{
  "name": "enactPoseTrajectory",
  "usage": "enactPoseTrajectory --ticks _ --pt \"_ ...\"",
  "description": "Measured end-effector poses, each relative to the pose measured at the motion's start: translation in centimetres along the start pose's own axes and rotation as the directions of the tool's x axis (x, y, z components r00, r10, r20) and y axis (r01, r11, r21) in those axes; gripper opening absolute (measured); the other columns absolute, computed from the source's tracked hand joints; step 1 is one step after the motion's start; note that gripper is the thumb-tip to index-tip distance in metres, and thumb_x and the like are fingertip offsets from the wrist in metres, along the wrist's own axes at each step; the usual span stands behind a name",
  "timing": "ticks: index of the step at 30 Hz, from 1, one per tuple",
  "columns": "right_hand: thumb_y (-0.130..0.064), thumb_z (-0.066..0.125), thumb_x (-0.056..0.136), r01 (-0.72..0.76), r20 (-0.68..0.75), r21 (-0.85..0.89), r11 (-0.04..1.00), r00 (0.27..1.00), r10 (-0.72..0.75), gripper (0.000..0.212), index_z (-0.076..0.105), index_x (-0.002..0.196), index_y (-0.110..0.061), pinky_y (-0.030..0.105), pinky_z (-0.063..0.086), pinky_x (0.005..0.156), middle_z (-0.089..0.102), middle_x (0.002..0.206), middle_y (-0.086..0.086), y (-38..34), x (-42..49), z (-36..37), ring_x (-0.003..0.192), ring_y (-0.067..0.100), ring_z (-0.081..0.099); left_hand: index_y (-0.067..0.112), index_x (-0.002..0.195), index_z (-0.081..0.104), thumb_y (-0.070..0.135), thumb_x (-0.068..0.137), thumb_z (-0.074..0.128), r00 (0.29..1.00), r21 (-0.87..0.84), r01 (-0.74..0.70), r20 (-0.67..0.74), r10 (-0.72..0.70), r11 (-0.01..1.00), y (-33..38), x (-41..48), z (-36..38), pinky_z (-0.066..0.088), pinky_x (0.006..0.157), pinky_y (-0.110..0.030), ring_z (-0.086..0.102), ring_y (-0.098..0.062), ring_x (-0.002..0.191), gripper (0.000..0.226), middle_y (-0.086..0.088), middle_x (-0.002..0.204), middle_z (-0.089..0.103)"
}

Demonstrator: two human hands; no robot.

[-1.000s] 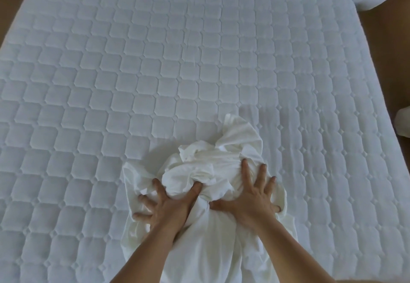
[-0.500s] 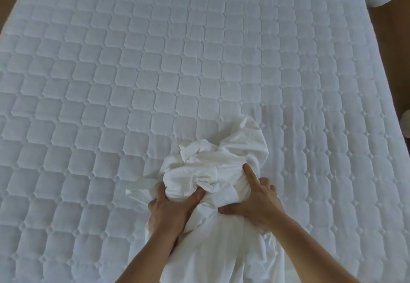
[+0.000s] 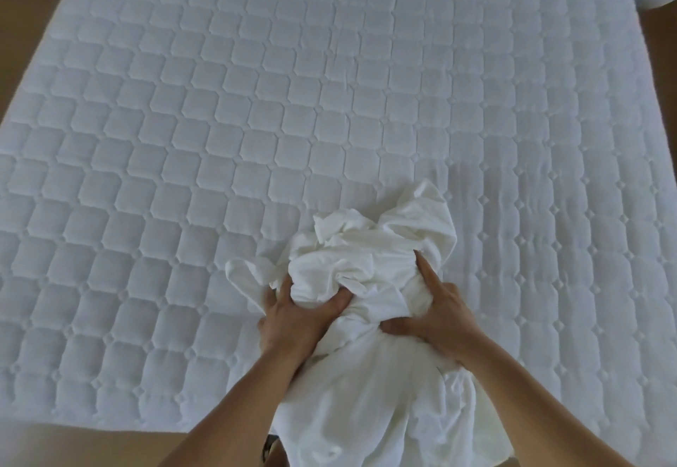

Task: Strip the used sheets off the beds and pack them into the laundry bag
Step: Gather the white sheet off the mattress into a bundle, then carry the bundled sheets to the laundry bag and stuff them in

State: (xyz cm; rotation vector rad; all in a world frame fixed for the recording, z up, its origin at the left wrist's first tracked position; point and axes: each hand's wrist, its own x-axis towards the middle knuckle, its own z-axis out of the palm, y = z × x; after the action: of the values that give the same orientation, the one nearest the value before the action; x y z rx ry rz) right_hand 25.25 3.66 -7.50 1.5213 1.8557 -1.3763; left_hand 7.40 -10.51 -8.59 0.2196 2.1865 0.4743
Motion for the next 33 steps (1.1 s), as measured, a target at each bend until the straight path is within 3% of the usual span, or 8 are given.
enactPoseTrajectory --ticks 5,9,11,15,20,25,30,33 --pt "-0.08 0.084 0.031 0.054 0.005 0.227 0.972 0.998 -0.056 0.136 0.018 0.148 -0.061 0.045 0.046 0.107 0.045 0.144 -0.006 -0.3 -2.5 0.9 0.129 0.021 0.05 0.046 0.138 0.041 0.094 0.038 0.066 0.997 -0.18 -0.083 -0.019 0.081 0.98 0.5 -2.1 -1.3 0.052 0.097 -0.045 0.058 -0.017 0.117 0.114 0.011 0.133 0.055" --pt "-0.067 0.085 0.036 0.117 -0.021 0.335 0.935 0.993 -0.116 0.125 0.024 0.145 -0.059 0.017 0.048 0.081 0.05 0.138 -0.013 -2.2 -5.2 1.0 0.109 -0.001 0.055 0.043 0.135 0.045 0.093 0.036 0.07 0.989 -0.159 -0.149 -0.027 0.146 0.976 1.7 -2.9 -3.9 0.054 0.094 -0.043 0.061 -0.015 0.112 0.114 0.016 0.126 0.057" --pt "-0.072 0.085 0.031 0.1 -0.004 0.23 0.968 0.995 -0.101 0.139 0.01 0.147 -0.06 0.028 0.048 0.094 0.04 0.149 -0.007 -3.0 -5.8 1.6 0.125 0.012 0.05 0.044 0.134 0.047 0.091 0.035 0.075 0.989 -0.183 -0.146 0.003 0.149 0.972 0.5 -2.9 -4.9 0.055 0.095 -0.042 0.061 -0.014 0.114 0.113 0.016 0.129 0.057" --pt "-0.091 0.072 0.012 0.034 0.029 0.028 0.999 0.999 -0.035 0.159 -0.028 0.133 -0.069 0.054 0.023 0.121 0.002 0.165 -0.002 -2.7 -3.6 2.5 0.152 0.029 0.011 0.046 0.141 0.04 0.087 0.035 0.08 0.985 -0.209 -0.149 0.058 0.164 0.966 -2.6 -2.2 -4.8 0.049 0.103 -0.045 0.055 -0.018 0.126 0.12 0.013 0.142 0.048" --pt "-0.074 0.09 0.028 0.035 0.037 0.218 0.975 0.998 -0.044 0.156 -0.01 0.148 -0.063 0.048 0.038 0.113 0.03 0.159 -0.003 -1.8 -3.2 3.4 0.144 0.029 0.036 0.044 0.154 0.016 0.089 0.033 0.074 0.979 -0.158 -0.087 0.167 0.113 0.984 -2.7 -0.3 -4.7 0.035 0.115 -0.051 0.033 -0.027 0.145 0.142 0.008 0.162 0.011" --pt "-0.062 0.095 0.034 0.109 -0.03 0.353 0.929 0.994 -0.106 0.129 0.028 0.144 -0.063 0.041 0.053 0.099 0.06 0.133 -0.017 -2.8 -4.7 5.1 0.117 0.013 0.06 0.035 0.134 0.05 0.067 0.042 0.091 0.986 -0.408 -0.05 0.124 0.11 0.912 -4.7 -1.2 -5.8 0.053 0.093 -0.034 0.062 -0.011 0.109 0.105 0.01 0.127 0.063" --pt "-0.069 0.092 0.036 0.21 -0.078 0.285 0.935 0.978 -0.195 0.119 0.032 0.139 -0.065 0.047 0.056 0.095 0.063 0.126 -0.011 -8.6 -7.0 7.0 0.113 0.017 0.064 0.029 0.127 0.055 0.063 0.052 0.089 0.994 -0.436 -0.111 -0.059 0.095 0.893 -5.5 -4.2 -11.7 0.044 0.062 -0.015 0.058 0.004 0.085 0.089 0.019 0.099 0.062" --pt "-0.069 0.091 0.039 0.336 -0.073 0.215 0.917 0.942 -0.328 0.118 0.03 0.141 -0.064 0.046 0.057 0.092 0.063 0.124 -0.012 -15.4 -9.4 8.1 0.11 0.016 0.066 0.028 0.122 0.059 0.062 0.054 0.087 0.971 -0.454 -0.198 -0.212 0.111 0.869 -6.3 -6.6 -18.6 0.043 0.059 -0.013 0.059 0.004 0.084 0.081 0.015 0.101 0.066"
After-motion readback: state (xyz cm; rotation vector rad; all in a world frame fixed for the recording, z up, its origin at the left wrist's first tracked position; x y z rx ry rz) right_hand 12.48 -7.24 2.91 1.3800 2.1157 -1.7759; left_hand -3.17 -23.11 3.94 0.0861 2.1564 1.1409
